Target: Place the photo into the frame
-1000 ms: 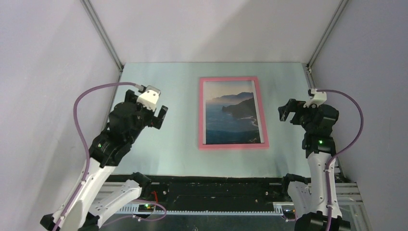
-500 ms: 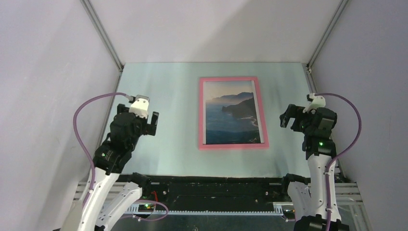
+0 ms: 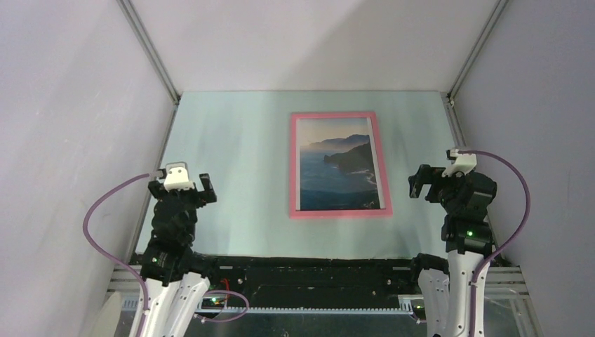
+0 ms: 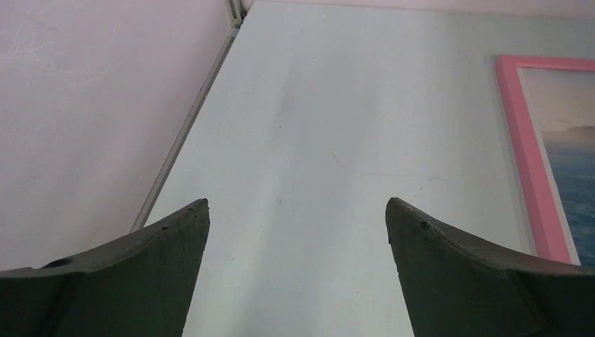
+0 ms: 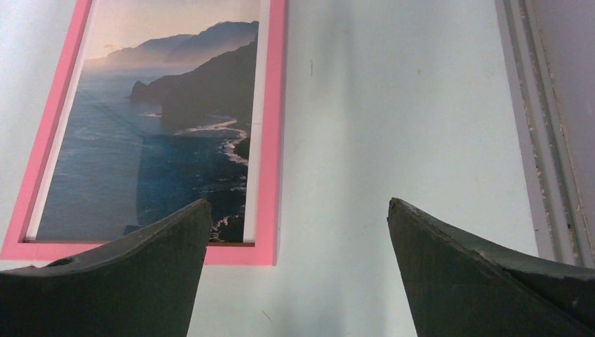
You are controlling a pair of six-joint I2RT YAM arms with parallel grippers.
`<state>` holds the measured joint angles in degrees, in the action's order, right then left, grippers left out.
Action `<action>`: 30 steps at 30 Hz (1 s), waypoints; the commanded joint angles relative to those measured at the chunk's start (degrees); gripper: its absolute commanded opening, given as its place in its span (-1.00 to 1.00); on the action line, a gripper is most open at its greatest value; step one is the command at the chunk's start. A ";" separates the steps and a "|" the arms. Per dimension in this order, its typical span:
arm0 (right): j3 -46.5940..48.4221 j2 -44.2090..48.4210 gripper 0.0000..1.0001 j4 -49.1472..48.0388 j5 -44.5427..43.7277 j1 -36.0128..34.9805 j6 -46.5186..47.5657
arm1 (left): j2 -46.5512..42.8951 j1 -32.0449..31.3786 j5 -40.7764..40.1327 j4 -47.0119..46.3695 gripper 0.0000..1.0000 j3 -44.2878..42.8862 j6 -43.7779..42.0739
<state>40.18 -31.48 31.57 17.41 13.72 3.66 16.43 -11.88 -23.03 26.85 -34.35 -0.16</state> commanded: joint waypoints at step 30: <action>-1.19 8.48 0.99 -1.85 -6.60 2.45 -1.76 | -2.49 3.92 7.34 -7.14 0.99 8.49 0.45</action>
<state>38.81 -22.96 31.88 11.81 15.79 3.73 14.61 -8.95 -17.04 21.69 -26.24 1.02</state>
